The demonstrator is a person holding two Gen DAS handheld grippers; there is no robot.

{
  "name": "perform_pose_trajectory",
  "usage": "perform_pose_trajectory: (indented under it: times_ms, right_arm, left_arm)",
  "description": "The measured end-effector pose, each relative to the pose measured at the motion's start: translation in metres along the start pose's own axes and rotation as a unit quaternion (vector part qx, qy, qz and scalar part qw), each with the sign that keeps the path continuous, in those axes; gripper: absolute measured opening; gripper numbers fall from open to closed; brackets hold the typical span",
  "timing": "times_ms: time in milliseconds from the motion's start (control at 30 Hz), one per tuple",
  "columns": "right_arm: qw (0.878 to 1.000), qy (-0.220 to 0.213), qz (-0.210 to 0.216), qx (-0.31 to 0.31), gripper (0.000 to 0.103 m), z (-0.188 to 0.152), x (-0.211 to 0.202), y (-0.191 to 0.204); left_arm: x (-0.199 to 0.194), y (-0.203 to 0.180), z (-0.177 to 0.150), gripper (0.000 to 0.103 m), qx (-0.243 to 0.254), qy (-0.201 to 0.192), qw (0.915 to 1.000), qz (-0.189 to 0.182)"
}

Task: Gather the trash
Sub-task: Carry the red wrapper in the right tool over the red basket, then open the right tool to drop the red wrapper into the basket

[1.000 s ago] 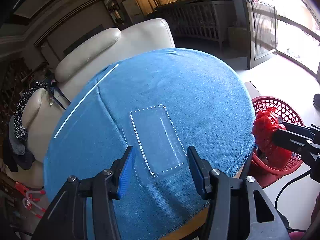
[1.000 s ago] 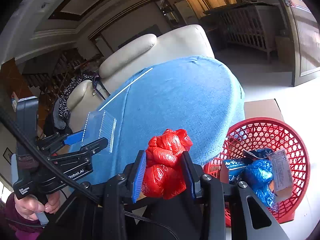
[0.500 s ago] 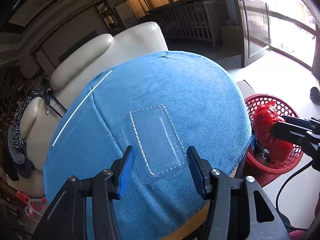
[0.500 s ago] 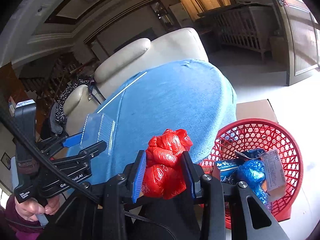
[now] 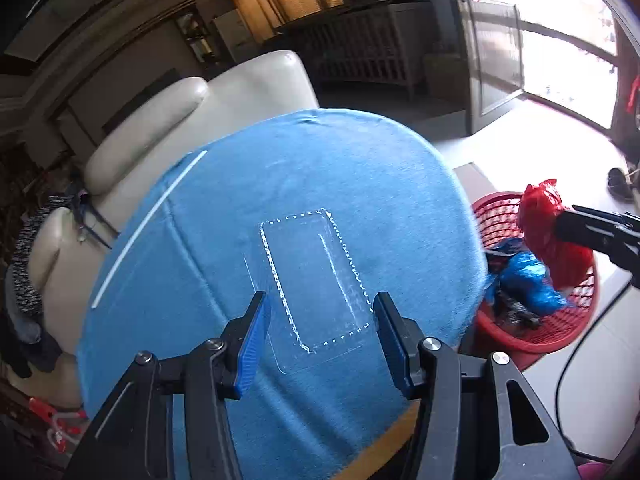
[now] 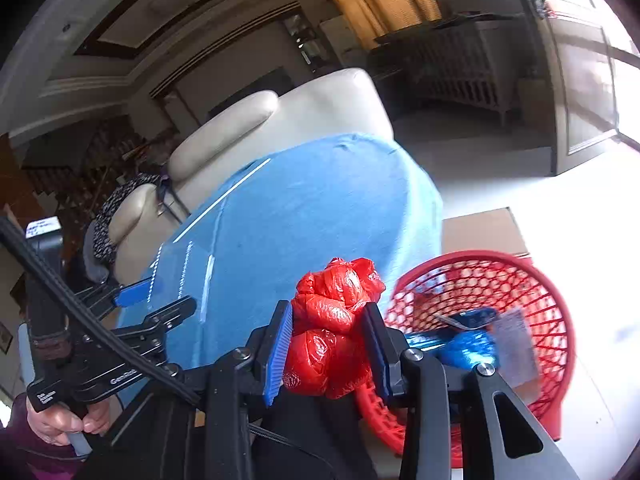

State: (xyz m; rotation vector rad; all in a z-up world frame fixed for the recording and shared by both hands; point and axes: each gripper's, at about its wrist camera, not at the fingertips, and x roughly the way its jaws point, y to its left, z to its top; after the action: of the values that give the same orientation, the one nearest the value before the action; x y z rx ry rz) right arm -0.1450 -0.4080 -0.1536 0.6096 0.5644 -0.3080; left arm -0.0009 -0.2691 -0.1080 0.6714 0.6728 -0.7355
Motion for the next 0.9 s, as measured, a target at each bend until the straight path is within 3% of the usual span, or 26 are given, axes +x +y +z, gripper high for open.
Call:
perform_pose_trajectory:
  times_ms: [367, 900]
  right_arm:
    - [0.993, -0.061, -0.077, 0.063, 0.038, 0.021, -0.051, -0.073]
    - [0.99, -0.073, -0.083, 0.085, 0.039, 0.02, -0.065, -0.094]
  left_arm:
    - [-0.006, -0.032, 0.028, 0.055, 0.025, -0.016, 0.996, -0.084]
    - [0.0, -0.072, 0.052, 0.055, 0.053, -0.018, 0.9931, -0.103]
